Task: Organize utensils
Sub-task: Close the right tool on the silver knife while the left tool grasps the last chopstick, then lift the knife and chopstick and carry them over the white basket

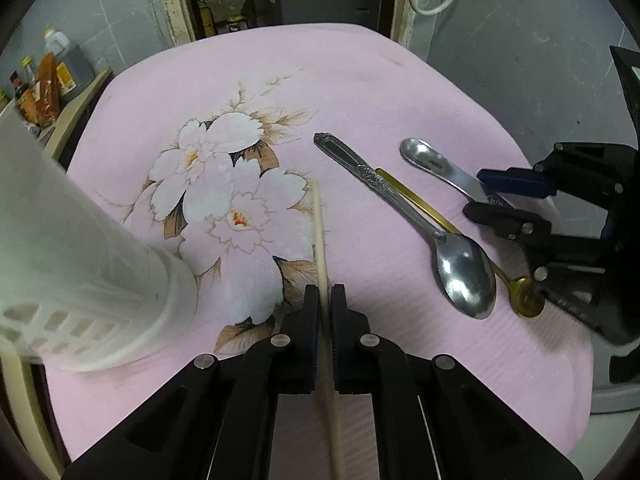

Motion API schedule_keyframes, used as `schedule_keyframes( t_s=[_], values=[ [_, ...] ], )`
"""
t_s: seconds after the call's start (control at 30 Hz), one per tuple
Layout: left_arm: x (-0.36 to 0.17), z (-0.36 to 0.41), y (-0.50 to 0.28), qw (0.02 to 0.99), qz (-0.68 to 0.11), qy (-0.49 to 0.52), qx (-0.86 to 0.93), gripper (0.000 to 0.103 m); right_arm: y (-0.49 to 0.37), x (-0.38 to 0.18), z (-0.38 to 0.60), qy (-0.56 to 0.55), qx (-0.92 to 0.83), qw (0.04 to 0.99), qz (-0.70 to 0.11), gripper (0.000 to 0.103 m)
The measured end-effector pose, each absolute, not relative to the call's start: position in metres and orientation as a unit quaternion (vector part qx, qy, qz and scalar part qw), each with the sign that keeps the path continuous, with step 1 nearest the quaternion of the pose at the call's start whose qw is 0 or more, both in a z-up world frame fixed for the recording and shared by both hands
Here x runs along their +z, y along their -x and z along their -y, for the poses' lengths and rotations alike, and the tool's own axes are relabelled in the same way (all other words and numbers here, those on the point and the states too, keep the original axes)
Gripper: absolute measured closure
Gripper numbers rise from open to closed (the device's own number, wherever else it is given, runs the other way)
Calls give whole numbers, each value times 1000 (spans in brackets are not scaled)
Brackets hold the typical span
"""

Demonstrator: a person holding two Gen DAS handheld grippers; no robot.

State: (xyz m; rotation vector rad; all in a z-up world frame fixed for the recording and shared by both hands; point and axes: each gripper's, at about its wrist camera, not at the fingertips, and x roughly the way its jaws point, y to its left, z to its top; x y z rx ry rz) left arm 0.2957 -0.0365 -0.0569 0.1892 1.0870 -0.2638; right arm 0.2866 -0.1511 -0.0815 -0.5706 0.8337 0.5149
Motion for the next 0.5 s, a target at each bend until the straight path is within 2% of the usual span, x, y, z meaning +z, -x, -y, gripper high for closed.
schedule_keyframes(
  t_s=[0.23,0.5],
  values=[
    [-44,32,-268,868,-475,-43,-139,101,-280,-79,156,263,237,857,-375,89],
    [-14,17,-220,917,-358,-1,-177,101,-244,-69,174,161,252,907,-295,89]
  ],
)
